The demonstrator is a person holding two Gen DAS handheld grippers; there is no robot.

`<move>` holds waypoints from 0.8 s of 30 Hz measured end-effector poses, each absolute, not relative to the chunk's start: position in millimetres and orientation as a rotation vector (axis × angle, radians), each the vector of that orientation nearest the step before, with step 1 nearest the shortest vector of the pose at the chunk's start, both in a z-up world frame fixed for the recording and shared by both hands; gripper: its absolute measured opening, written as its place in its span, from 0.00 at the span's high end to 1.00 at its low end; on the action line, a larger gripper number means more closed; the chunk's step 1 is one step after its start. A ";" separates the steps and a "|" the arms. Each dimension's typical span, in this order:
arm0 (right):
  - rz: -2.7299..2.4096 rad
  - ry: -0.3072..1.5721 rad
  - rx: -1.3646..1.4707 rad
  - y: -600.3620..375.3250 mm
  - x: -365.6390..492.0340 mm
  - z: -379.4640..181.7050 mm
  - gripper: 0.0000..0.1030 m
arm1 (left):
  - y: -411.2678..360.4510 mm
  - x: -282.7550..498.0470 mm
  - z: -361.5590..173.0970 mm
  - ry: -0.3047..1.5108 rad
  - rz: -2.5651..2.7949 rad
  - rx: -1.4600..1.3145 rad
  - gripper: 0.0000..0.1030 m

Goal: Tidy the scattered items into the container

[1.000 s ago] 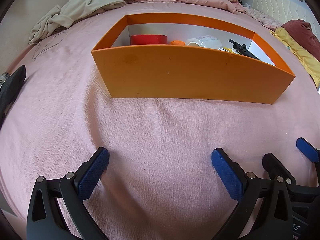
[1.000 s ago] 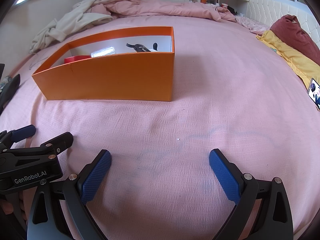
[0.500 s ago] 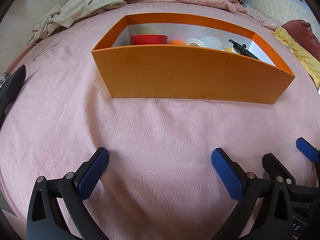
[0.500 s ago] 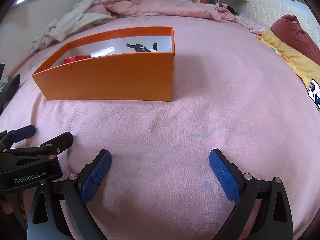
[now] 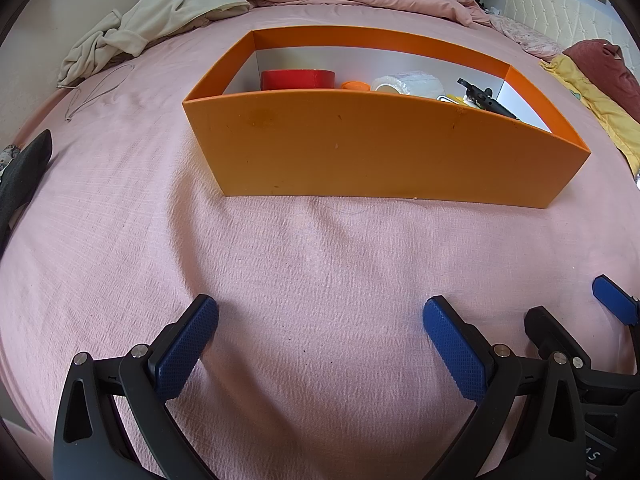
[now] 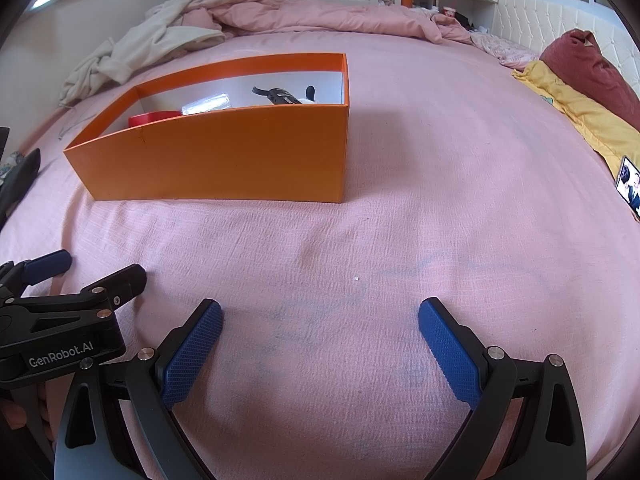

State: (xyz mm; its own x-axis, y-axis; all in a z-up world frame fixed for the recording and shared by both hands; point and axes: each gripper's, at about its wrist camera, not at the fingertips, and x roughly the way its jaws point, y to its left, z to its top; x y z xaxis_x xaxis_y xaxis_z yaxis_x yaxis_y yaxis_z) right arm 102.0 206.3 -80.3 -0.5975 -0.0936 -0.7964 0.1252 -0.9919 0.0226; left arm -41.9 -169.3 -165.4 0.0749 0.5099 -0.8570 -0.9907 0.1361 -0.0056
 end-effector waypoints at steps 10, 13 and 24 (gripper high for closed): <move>-2.703 0.054 1.344 206.3 102.3 -80.6 0.04 | -169.3 -41.6 -165.6 0.837 1.294 -0.737 0.01; -2.703 0.053 1.344 206.1 102.4 -80.6 0.04 | -169.4 -41.6 -165.7 0.837 1.294 -0.737 0.01; -2.704 0.054 1.344 206.2 102.8 -80.9 0.04 | -166.4 -44.6 -165.8 0.831 1.298 -0.735 0.00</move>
